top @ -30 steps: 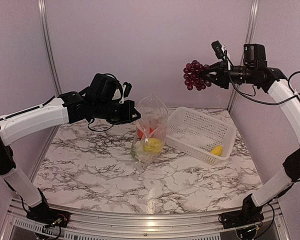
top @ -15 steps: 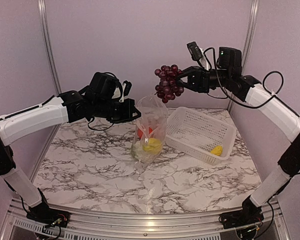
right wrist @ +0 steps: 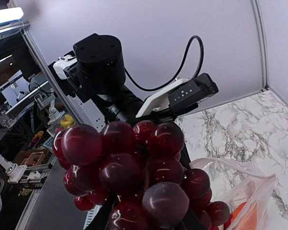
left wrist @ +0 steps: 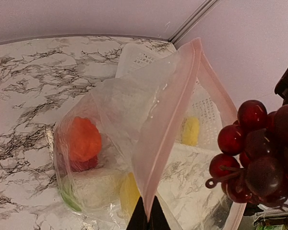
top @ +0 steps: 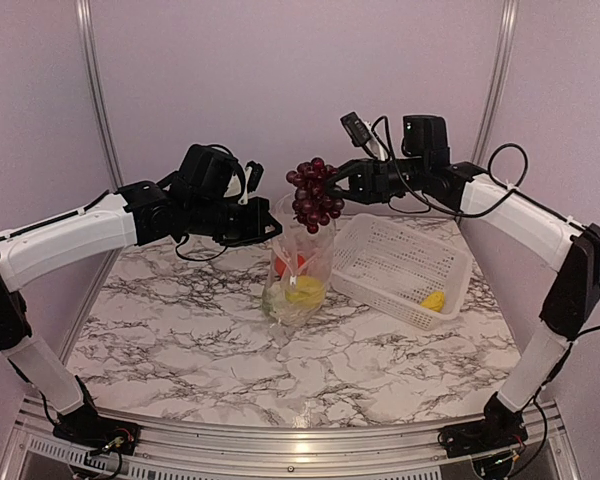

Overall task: Place the food in the zip-top bag and seal the zipper
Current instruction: Place the fake fruit in the zipper food storage bag, then pick up the fake fruit from the bin.

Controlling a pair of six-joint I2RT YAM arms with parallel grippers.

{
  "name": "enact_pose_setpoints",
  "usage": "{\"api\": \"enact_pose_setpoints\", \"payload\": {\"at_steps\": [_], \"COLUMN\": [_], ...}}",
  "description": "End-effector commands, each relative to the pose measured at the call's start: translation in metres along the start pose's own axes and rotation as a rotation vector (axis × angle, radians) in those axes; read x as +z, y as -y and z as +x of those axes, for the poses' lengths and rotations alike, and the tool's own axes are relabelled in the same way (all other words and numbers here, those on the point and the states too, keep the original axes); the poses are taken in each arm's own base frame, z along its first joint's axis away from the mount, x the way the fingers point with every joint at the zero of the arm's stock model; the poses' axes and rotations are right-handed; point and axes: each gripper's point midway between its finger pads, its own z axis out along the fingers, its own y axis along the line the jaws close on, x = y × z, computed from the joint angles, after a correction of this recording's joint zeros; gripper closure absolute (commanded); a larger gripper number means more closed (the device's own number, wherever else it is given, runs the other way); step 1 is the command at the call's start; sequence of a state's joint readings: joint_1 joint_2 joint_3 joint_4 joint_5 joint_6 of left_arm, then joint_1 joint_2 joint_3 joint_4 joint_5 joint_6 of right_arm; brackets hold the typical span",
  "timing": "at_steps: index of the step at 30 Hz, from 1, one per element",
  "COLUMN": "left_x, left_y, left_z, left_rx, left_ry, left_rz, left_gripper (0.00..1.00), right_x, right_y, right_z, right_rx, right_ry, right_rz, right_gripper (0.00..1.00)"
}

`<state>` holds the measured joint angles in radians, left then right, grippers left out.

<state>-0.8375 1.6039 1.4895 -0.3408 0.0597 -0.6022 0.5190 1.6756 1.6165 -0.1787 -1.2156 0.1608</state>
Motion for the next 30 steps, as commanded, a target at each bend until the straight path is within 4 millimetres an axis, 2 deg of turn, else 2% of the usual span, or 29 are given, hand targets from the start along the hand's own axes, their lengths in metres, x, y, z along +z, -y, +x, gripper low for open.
{"api": "enact_pose_setpoints", "payload": {"at_steps": [1, 3, 5, 13, 17, 19, 21, 25, 28, 30], "left_x": [-0.007, -0.007, -0.007, -0.007, -0.008, -0.008, -0.008, -0.005, -0.003, -0.002], "left_y": [0.002, 0.002, 0.001, 0.000, 0.000, 0.001, 0.001, -0.002, -0.001, 0.001], "left_z": [-0.009, -0.009, -0.009, -0.007, -0.008, -0.008, -0.009, -0.008, -0.008, -0.010], "left_rx": [0.003, 0.002, 0.003, 0.004, 0.005, 0.006, 0.006, 0.008, 0.010, 0.013], "left_ry": [0.027, 0.027, 0.028, 0.027, 0.031, 0.031, 0.033, 0.031, 0.027, 0.028], "left_rz": [0.005, 0.004, 0.003, 0.001, 0.002, 0.004, 0.005, -0.002, 0.003, 0.008], "left_gripper": [1.00, 1.00, 1.00, 1.00, 1.00, 1.00, 1.00, 1.00, 1.00, 1.00], "right_x": [0.004, 0.004, 0.003, -0.003, -0.012, -0.024, -0.043, -0.102, -0.146, -0.171], "right_y": [0.016, 0.021, 0.023, 0.005, -0.001, 0.006, 0.021, 0.060, 0.084, 0.103], "right_z": [0.007, 0.008, 0.006, -0.013, -0.022, -0.022, -0.020, -0.012, 0.006, 0.031], "right_rx": [0.000, 0.001, -0.007, -0.074, -0.127, -0.144, -0.138, -0.113, -0.120, -0.152], "right_ry": [-0.027, -0.032, -0.031, -0.019, -0.020, -0.025, -0.037, -0.066, -0.127, -0.242], "right_rz": [0.066, 0.088, 0.104, 0.113, 0.150, 0.198, 0.281, 0.481, 0.664, 0.838], "right_gripper": [0.61, 0.51, 0.47, 0.45, 0.45, 0.45, 0.46, 0.48, 0.49, 0.49]}}
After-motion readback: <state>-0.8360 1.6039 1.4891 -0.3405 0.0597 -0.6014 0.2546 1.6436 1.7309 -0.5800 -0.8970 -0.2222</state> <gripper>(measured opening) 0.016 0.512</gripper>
